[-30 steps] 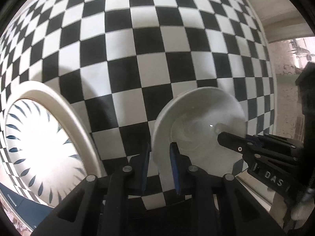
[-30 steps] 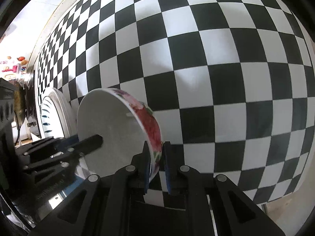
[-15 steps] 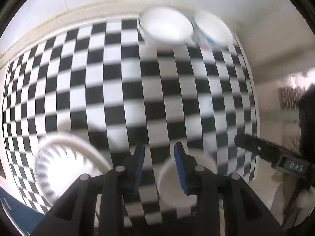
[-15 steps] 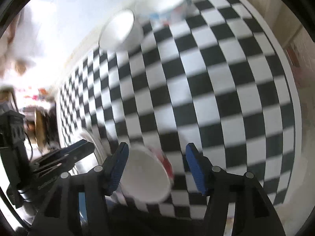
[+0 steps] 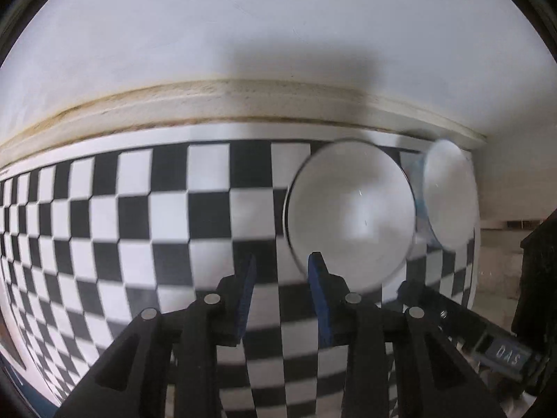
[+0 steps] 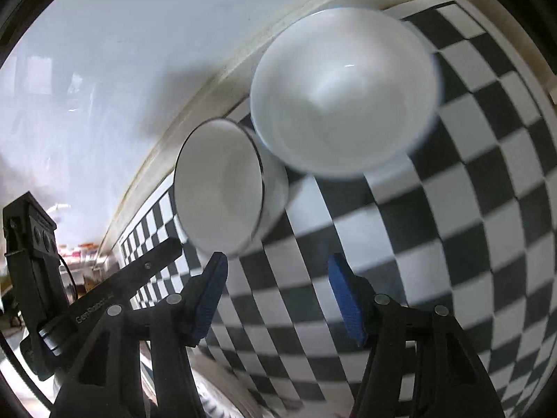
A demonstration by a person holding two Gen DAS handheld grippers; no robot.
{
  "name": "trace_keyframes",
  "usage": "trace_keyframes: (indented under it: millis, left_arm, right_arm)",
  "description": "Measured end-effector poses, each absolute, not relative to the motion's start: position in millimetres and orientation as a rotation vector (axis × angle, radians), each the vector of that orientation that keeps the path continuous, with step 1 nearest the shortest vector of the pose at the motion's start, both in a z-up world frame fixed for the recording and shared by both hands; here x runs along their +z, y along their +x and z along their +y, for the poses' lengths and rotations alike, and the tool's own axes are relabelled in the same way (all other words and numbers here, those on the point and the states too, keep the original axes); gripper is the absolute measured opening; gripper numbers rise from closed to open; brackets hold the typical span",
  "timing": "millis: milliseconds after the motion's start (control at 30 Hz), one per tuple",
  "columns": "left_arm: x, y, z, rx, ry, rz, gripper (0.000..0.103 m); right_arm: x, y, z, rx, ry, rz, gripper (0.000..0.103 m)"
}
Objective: Organize plates and bowls
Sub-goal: 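Close both tools on the black-rimmed white bowl rim and lift it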
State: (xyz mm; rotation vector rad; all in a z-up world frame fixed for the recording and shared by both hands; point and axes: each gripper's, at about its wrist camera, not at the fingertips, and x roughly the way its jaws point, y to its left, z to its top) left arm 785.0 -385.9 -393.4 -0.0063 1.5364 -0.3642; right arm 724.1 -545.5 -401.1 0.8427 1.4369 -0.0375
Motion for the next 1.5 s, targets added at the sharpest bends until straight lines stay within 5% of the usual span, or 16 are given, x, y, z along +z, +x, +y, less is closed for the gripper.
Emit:
trace_keyframes:
  millis: [300, 633, 767, 1500]
  left_arm:
    - [-438, 822, -407, -0.430, -0.009, 1.618, 0.029]
    - [-441, 838, -435, -0.478, 0.036, 1.571, 0.019]
    - [-438, 833, -441, -0.471, 0.075, 1.534, 0.019]
    - [-355, 733, -438, -0.525, 0.104, 1.358, 0.019]
  right_arm:
    - [-433, 752, -539, -0.093, 0.873, 1.465, 0.061]
    - [-460, 771, -523, -0.133, 0.906, 1.476, 0.020]
    - [-457, 779, -514, -0.153, 0.828, 1.487, 0.014]
    - [-392, 714, -477, -0.030, 0.677, 1.437, 0.011]
